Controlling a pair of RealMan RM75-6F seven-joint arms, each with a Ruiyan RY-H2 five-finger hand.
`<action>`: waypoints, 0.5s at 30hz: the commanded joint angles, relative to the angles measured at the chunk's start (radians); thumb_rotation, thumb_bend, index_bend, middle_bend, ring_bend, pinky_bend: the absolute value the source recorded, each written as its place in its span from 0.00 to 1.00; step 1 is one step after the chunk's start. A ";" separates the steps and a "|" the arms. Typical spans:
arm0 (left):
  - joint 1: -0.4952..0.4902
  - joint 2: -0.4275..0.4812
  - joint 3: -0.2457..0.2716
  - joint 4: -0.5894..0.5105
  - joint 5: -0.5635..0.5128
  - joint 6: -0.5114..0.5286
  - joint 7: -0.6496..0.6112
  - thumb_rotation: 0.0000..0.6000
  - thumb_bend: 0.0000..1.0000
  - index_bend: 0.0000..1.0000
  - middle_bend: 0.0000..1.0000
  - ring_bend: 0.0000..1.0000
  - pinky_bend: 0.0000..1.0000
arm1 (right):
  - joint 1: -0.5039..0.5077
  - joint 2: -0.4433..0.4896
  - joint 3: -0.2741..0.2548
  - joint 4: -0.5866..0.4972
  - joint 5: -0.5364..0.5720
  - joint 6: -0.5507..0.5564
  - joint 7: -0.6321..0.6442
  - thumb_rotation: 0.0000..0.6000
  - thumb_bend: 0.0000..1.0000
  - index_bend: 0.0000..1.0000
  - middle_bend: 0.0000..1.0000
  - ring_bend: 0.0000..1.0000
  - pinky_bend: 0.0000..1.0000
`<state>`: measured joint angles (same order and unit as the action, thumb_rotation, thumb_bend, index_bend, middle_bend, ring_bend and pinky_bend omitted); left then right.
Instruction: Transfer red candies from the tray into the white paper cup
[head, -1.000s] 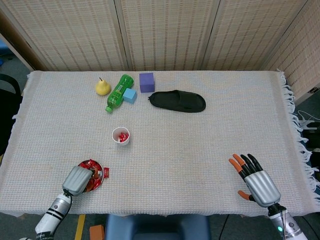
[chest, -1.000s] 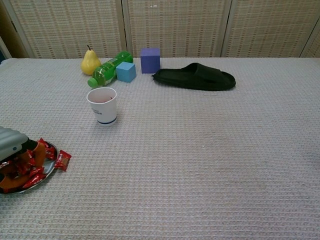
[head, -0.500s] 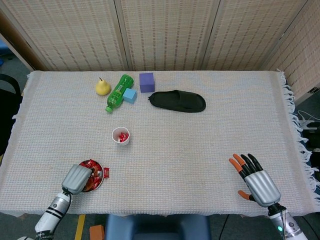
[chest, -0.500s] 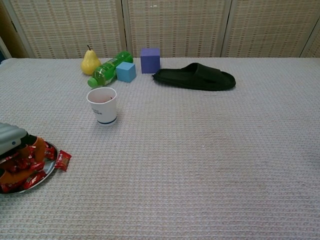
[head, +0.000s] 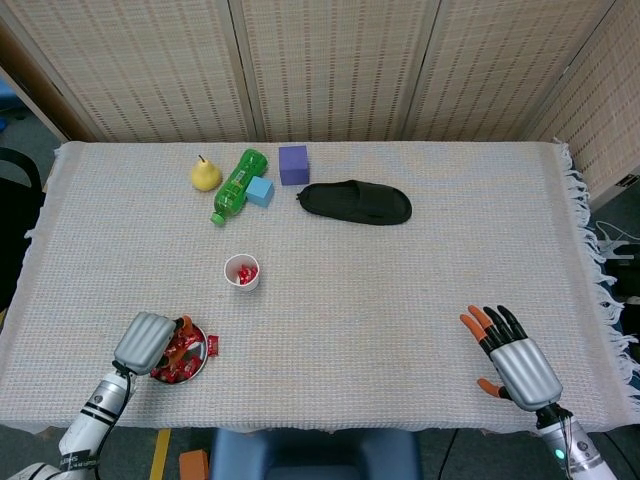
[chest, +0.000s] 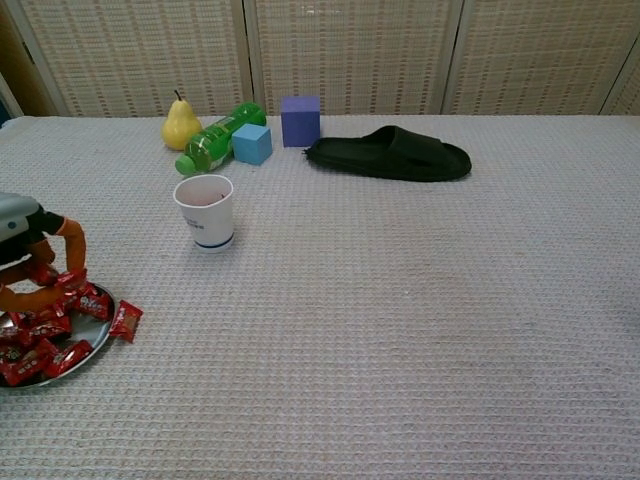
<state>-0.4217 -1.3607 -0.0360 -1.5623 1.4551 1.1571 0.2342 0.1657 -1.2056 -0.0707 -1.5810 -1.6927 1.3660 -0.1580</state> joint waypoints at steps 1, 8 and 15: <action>-0.052 0.041 -0.054 -0.062 -0.040 -0.048 0.019 1.00 0.40 0.70 0.88 1.00 1.00 | 0.005 -0.005 0.010 0.003 0.016 -0.010 -0.003 1.00 0.00 0.00 0.00 0.00 0.00; -0.162 0.042 -0.154 -0.112 -0.160 -0.142 0.121 1.00 0.40 0.70 0.88 1.00 1.00 | 0.009 -0.013 0.026 0.013 0.045 -0.017 -0.007 1.00 0.00 0.00 0.00 0.00 0.00; -0.277 -0.024 -0.215 -0.059 -0.299 -0.220 0.230 1.00 0.40 0.70 0.88 1.00 1.00 | 0.012 -0.015 0.035 0.017 0.064 -0.023 -0.004 1.00 0.00 0.00 0.00 0.00 0.00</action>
<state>-0.6685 -1.3630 -0.2297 -1.6399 1.1887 0.9589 0.4359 0.1779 -1.2207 -0.0364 -1.5638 -1.6290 1.3431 -0.1621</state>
